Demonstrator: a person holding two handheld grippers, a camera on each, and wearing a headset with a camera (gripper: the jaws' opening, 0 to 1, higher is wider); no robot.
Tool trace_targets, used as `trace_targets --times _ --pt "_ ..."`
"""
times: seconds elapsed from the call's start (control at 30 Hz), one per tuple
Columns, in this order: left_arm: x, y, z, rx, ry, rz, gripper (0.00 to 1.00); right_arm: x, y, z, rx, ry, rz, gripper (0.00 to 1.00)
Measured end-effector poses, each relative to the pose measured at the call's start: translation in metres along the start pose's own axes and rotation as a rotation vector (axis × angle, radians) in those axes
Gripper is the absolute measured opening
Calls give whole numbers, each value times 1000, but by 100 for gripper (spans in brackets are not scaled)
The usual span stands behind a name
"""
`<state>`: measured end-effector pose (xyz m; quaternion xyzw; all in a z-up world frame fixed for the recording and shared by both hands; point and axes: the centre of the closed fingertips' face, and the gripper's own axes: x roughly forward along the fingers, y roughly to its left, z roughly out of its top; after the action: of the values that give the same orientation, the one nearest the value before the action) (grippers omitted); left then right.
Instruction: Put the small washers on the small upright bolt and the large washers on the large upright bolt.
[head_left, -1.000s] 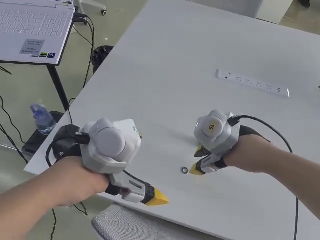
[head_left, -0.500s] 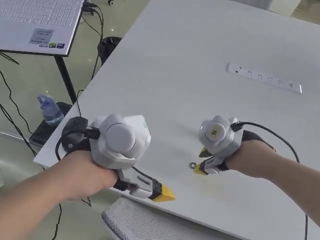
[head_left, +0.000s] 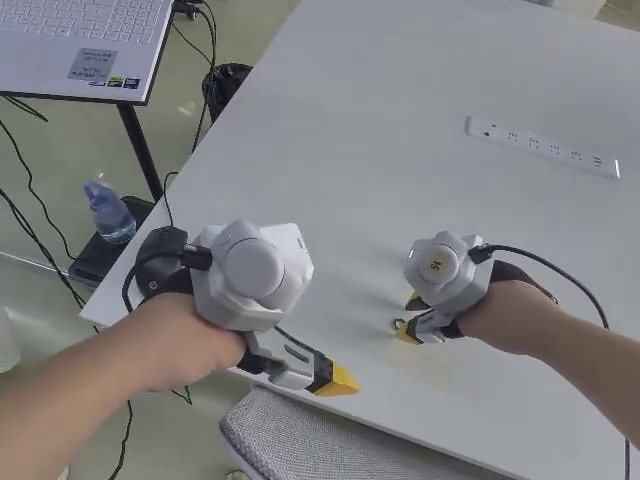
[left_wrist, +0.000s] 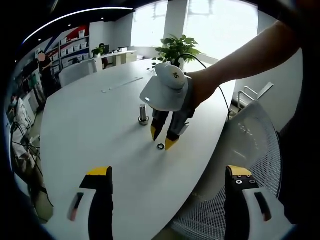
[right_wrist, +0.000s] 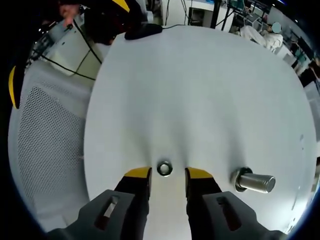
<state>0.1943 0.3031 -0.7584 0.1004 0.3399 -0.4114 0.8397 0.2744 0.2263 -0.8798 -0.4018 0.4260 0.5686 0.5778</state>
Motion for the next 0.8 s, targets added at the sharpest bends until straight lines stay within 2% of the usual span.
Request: trace_targets --times 0.17,0.47,0.8 --pt "0 0 0 2 -1 -2 93 1 0 -1 -42 20 -22 28" --pt "1 0 -2 -4 -3 -4 91 0 3 -2 -38 12 -25 23" --pt "0 4 4 -15 -36 3 92 0 6 -1 -49 18 -23 19"
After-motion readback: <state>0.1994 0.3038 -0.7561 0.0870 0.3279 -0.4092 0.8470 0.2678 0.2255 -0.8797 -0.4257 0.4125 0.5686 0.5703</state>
